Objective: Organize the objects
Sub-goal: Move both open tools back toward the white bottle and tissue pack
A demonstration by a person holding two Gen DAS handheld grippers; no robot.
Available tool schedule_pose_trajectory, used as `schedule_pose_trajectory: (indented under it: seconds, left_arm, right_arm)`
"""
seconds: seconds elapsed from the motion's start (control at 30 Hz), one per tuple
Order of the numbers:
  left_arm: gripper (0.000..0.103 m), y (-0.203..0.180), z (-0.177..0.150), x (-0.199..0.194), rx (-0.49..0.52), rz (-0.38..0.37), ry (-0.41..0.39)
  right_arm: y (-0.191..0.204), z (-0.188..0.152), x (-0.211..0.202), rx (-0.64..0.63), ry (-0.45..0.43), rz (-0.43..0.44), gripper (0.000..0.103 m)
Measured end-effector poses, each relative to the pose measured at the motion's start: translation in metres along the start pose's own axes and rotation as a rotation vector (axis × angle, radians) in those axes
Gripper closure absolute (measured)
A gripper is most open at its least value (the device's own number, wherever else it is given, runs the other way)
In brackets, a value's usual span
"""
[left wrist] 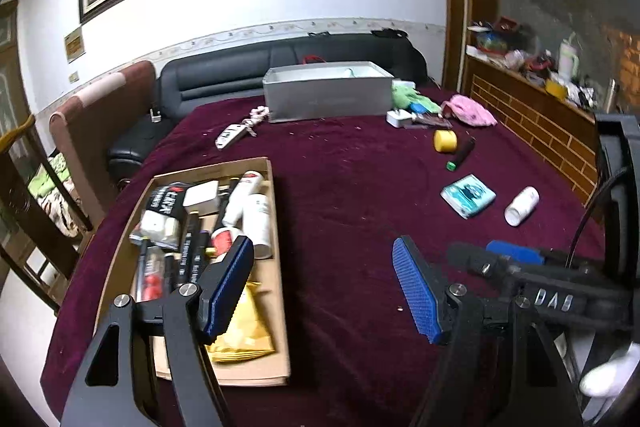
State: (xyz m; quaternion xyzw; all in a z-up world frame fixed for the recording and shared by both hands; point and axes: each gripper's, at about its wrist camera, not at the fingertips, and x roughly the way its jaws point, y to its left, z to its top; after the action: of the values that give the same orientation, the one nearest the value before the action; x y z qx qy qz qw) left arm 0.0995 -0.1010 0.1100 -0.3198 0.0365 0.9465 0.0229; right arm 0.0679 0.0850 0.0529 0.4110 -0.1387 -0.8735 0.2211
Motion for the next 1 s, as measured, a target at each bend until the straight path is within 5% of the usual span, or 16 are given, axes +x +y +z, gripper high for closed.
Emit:
schedule_pose_trajectory:
  seconds: [0.57,0.9,1.0]
  left_arm:
    - [0.037,-0.077,-0.01,0.062,0.093,-0.089,0.175]
    - [0.037,-0.095,-0.035,0.112,0.057,-0.151,0.325]
    - [0.031,-0.097,-0.036,0.11,0.074,-0.153,0.314]
  right_arm:
    - [-0.106,0.006,-0.035,0.234,-0.073,-0.057,0.034]
    - [-0.159,0.005,-0.051,0.348,-0.099,-0.123,0.034]
    - [-0.17,0.007,-0.054,0.379,-0.101,-0.14,0.034]
